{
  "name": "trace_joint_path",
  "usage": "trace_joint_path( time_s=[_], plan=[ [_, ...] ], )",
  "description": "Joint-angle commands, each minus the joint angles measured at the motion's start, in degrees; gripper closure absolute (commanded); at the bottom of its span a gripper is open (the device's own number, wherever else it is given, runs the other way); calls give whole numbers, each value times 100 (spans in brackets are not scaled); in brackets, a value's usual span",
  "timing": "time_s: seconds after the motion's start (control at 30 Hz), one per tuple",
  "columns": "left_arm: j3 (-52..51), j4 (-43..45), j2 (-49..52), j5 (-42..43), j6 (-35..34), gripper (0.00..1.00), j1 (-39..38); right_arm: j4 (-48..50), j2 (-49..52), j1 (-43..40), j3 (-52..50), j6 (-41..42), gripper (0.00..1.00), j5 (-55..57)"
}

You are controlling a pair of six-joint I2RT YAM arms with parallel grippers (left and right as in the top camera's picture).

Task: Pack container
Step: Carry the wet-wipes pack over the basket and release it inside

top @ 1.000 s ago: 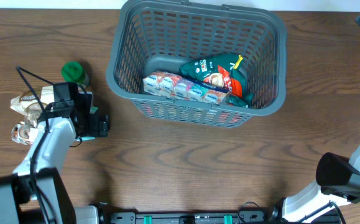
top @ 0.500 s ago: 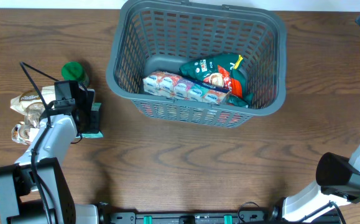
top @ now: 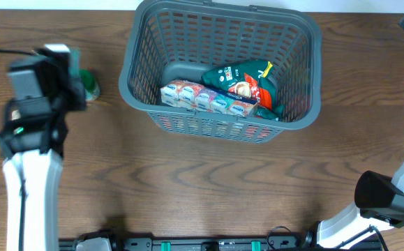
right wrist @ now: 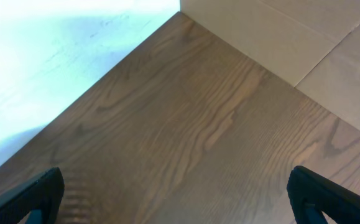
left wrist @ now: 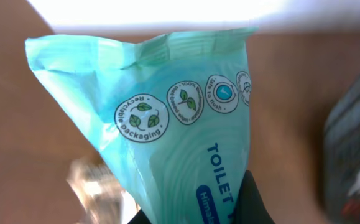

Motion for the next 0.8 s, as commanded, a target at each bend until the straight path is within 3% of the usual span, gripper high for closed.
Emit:
trace_joint_path(
  time_s=[0.0,0.23,0.5,0.77],
  plan=[
    [702,-103,-389,560,-284,94,-140,-24,-11,-28,68,61,1,24],
    [1290,57,-479,1895,-286,94,-1029,-24,-11,-31,68,61,1,24],
    [1290,855,142,1947,-236,94,-2562,-24,-11,-24,68,61,1,24],
    [1290,1106,1443,1707,-240,94,-3021,-22,-11,-28,68,61,1,24]
  ],
)
